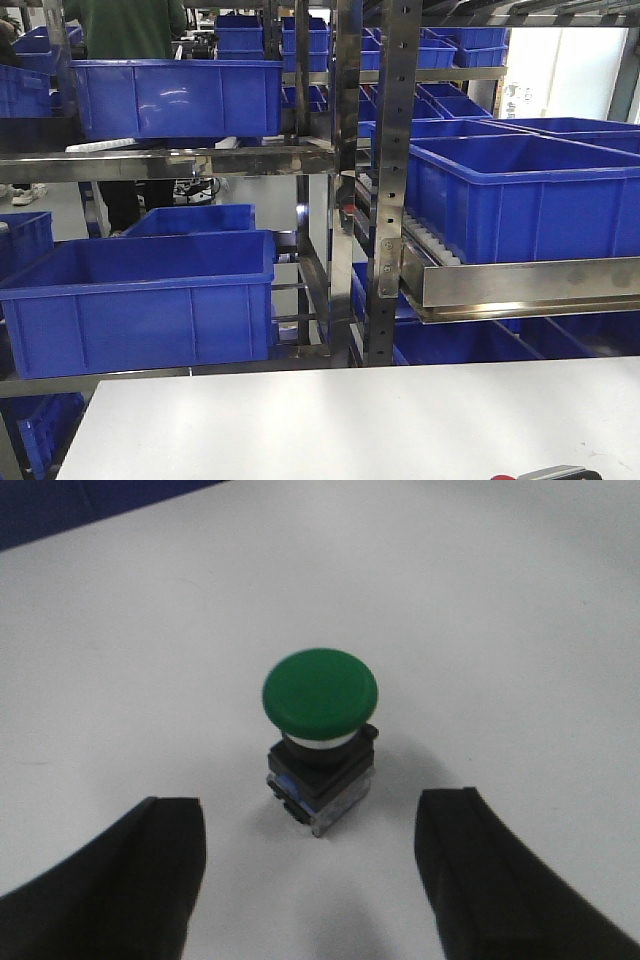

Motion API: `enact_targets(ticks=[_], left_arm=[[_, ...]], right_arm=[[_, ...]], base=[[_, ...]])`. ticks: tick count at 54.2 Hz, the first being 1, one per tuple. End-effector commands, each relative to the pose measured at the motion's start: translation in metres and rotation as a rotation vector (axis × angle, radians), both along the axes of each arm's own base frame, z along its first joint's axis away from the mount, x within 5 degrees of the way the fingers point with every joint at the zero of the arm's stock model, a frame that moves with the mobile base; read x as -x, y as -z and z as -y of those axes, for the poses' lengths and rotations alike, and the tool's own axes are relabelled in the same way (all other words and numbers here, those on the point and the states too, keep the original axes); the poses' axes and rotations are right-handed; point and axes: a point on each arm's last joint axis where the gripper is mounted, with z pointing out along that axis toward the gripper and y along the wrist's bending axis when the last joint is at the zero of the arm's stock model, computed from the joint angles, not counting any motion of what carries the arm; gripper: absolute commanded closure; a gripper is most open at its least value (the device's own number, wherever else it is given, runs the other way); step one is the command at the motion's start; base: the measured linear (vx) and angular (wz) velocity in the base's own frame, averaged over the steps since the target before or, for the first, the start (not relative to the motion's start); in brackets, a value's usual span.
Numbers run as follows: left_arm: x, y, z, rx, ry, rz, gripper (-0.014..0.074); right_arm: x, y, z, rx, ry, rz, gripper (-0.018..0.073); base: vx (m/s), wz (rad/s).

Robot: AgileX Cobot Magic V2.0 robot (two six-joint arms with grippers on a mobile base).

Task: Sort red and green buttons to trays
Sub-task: 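Grasp the green button with left gripper, red button with right gripper, then lift both held buttons up off the white table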

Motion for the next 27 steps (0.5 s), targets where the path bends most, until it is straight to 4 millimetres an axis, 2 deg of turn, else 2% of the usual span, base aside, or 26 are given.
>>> enact_targets(ticks=[1,13,27], left_arm=[[-0.014,-0.007,0.007,0.086,0.015,0.112,0.0067],[-0.040,0.000,0.020,0.104,0.113,0.145,0.0127],[-0.067,0.001,0.025,0.145,0.074,0.090,0.0225]], right_arm=[[-0.010,-0.030,0.001,-0.058,0.016,0.231,0.0562],[-0.010,-0.030,0.001,-0.058,0.019,0.231,0.0559],[-0.010,-0.030,0.001,-0.059,0.021,0.231,0.0557]], base=[[0.00,0.00],[0.00,0.00],[0.00,0.00]])
